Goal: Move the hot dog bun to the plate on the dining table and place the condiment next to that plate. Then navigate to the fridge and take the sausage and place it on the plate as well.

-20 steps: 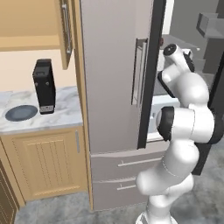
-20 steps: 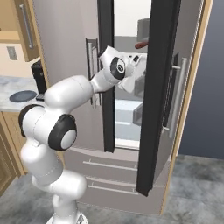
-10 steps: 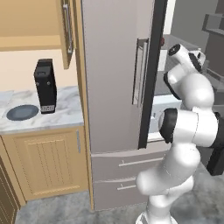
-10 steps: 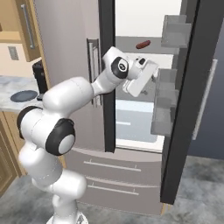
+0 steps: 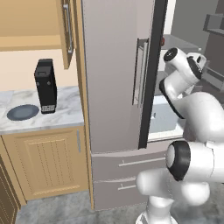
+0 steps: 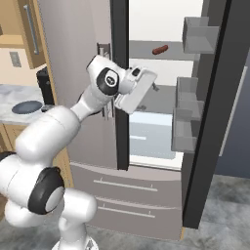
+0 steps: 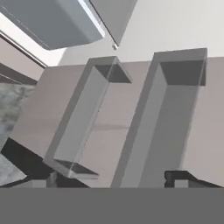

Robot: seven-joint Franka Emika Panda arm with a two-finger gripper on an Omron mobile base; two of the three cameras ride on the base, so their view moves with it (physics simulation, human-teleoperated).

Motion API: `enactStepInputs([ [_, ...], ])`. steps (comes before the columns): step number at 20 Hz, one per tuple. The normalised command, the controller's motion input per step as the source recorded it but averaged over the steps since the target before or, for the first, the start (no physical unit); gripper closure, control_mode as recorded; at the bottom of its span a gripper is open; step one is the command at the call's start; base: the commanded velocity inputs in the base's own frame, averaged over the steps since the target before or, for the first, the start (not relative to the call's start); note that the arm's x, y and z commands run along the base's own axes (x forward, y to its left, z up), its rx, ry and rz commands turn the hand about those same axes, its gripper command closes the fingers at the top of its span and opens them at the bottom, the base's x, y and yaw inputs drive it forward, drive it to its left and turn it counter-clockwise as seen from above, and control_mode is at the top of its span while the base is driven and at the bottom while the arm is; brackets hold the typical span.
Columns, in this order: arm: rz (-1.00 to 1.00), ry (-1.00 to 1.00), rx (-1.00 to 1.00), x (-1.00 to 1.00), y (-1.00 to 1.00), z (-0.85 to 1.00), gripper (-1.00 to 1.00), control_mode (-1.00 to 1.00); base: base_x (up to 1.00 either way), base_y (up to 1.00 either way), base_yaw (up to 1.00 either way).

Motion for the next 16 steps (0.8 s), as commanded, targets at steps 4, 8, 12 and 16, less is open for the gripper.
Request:
enactStepInputs([
  [4, 0.02, -0.09, 0.05, -0.89, 1.00, 0.34, -1.00, -1.00, 0.00, 0.00, 0.00],
  [8, 0.00, -0.01, 0.17, -0.54, 1.00, 0.38, -1.00, -1.00, 0.00, 0.00, 0.00],
  [12, -0.04, 0.00, 0.30, -0.42, 1.00, 0.45, -1.00, -1.00, 0.00, 0.00, 0.00],
  [16, -0.04, -0.02, 0.36, -0.38, 0.95, 0.41, -1.00, -1.00, 0.00, 0.00, 0.00],
])
